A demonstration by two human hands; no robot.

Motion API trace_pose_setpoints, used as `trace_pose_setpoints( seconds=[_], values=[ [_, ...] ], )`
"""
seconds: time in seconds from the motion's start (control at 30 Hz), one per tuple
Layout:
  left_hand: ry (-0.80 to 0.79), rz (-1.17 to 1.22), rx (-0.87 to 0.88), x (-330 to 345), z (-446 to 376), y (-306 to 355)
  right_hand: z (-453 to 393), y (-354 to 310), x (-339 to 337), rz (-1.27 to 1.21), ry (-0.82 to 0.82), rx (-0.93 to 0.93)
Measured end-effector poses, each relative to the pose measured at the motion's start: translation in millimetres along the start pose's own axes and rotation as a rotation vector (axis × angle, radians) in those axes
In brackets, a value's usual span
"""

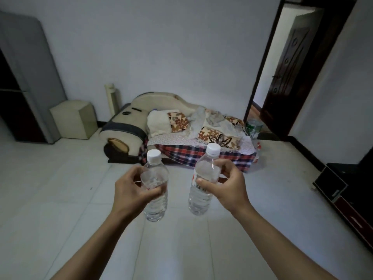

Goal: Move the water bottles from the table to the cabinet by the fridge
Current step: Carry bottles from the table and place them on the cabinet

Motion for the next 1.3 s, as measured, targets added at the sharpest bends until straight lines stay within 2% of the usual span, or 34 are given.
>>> trace_pose_setpoints(
  seconds=[0.27, 0.4, 0.53, 0.77, 1.0, 1.3],
  values=[
    [0.13, -0.101, -0.15, -7, -11, -1, -45, 28, 50, -0.109, -0.261, -0.028],
    [0.166, 0.009, -0.307, -18, -6, -6, -57, 37, 78, -0.14, -0.3, -0.034],
    [0.232, 0.026, -0.377, -29, -11, -17, -61, 36, 113, -0.166, -0.353, -0.03],
    [0.379, -0.02, -0.407, -60, -50, -60, -73, 21, 189, -0.184, -0.453, -0.076],
    [0.503, 0.078, -0.411, -108, -121, -107, -95, -13, 278, -0.165, -0.464, -0.145],
    [0.491, 0.06, -0.375, -152, -207, -152, -113, -36, 373, -0.226, -0.497, -0.118]
  ],
)
Point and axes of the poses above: each hand's wrist, its own z-axis away from the middle knuckle, its own x-axis out of the palm, y = z × x, the point moved 4 cm from there along -z, towards the middle knuckle, and after that the axes turned 15 degrees about y, right-handed, at the moved point
